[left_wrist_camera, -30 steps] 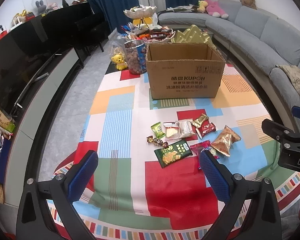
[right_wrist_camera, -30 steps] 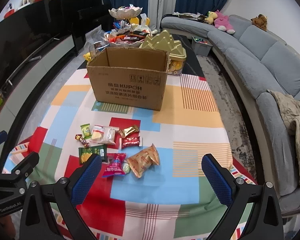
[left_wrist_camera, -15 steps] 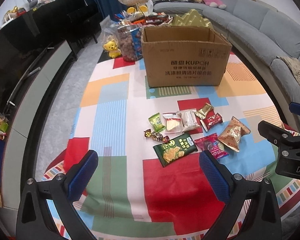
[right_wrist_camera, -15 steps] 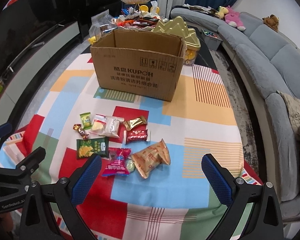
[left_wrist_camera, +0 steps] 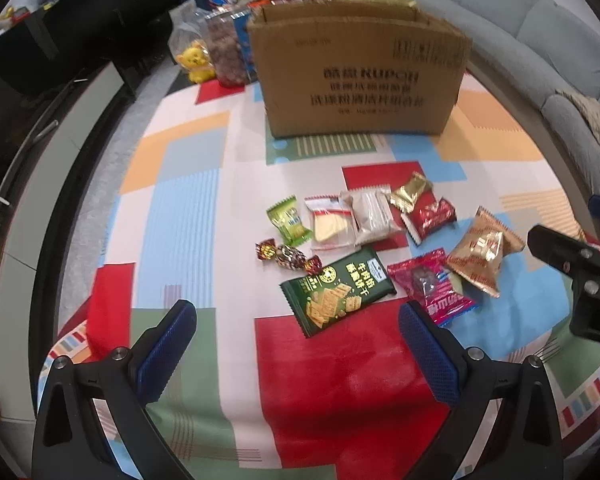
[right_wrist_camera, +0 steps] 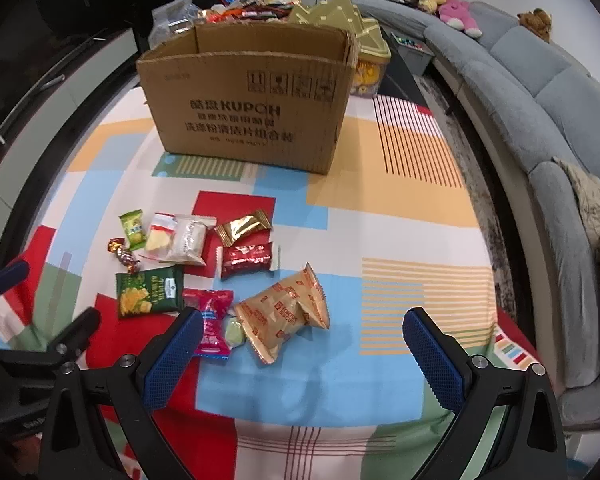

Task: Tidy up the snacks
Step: 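Lower the left tool onto the green cracker bag while the right tool approaches the tan biscuit bag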

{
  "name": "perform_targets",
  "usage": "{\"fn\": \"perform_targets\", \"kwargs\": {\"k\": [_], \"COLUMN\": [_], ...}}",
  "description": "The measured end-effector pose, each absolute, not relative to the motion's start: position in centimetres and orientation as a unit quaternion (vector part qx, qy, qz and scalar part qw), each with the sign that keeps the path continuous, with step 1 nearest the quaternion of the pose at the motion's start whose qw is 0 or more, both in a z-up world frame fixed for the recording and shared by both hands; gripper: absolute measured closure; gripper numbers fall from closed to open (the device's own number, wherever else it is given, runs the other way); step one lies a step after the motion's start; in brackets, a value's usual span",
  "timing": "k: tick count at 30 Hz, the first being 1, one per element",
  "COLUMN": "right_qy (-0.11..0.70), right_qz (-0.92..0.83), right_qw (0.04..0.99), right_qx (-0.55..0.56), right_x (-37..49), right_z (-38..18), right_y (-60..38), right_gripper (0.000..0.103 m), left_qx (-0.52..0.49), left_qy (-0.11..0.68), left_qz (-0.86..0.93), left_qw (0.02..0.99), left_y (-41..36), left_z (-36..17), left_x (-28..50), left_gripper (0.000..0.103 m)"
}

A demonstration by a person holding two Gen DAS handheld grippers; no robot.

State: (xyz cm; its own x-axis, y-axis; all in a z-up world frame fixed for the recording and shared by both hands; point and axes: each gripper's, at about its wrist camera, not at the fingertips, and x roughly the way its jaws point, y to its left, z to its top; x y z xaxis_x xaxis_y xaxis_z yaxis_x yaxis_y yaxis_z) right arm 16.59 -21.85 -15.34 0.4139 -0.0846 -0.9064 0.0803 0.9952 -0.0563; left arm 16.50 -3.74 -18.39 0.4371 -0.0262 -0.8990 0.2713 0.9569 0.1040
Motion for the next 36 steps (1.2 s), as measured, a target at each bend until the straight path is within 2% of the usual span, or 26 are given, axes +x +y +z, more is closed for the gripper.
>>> {"fn": "perform_targets", "kwargs": {"k": [9,14,23,30,36], "right_qy": [0.56,0.573,0.592,0.603,0.608], "right_qz": [-0.057,-0.057,-0.053,-0.045,-0.045], "right_qw": [0.827,0.818,0.804,0.797,0.793], "right_qx": [0.006,0.009,0.01,0.01,0.011], "right_x": [17.4,17.8,18.6,19.3,19.6], "right_z": [-17.9,-19.0,-20.8,-21.6,-22.1], "right_y": [-22.3,-22.5,-22.5,-22.2,-22.3], "right_gripper": [0.002,0.006,0.007,0.007,0.007], "left_qx": [0.163,0.195,0.248,0.289,0.289], "left_qy": [0.523,0.523,0.531,0.537,0.556], "left_qz": [-0.129,-0.15,-0.198,-0.244,-0.259], "left_qw": [0.827,0.816,0.785,0.754,0.735], "left_y": [-5.3,-6.3,-7.6,-8.6,-8.9], "left_z": [-20.8,-21.9,-23.6,-24.4,-25.5], "left_x": [17.3,18.1,18.5,18.8,19.8], "left_gripper": [0.006,0.008,0.019,0.022,0.032]}}
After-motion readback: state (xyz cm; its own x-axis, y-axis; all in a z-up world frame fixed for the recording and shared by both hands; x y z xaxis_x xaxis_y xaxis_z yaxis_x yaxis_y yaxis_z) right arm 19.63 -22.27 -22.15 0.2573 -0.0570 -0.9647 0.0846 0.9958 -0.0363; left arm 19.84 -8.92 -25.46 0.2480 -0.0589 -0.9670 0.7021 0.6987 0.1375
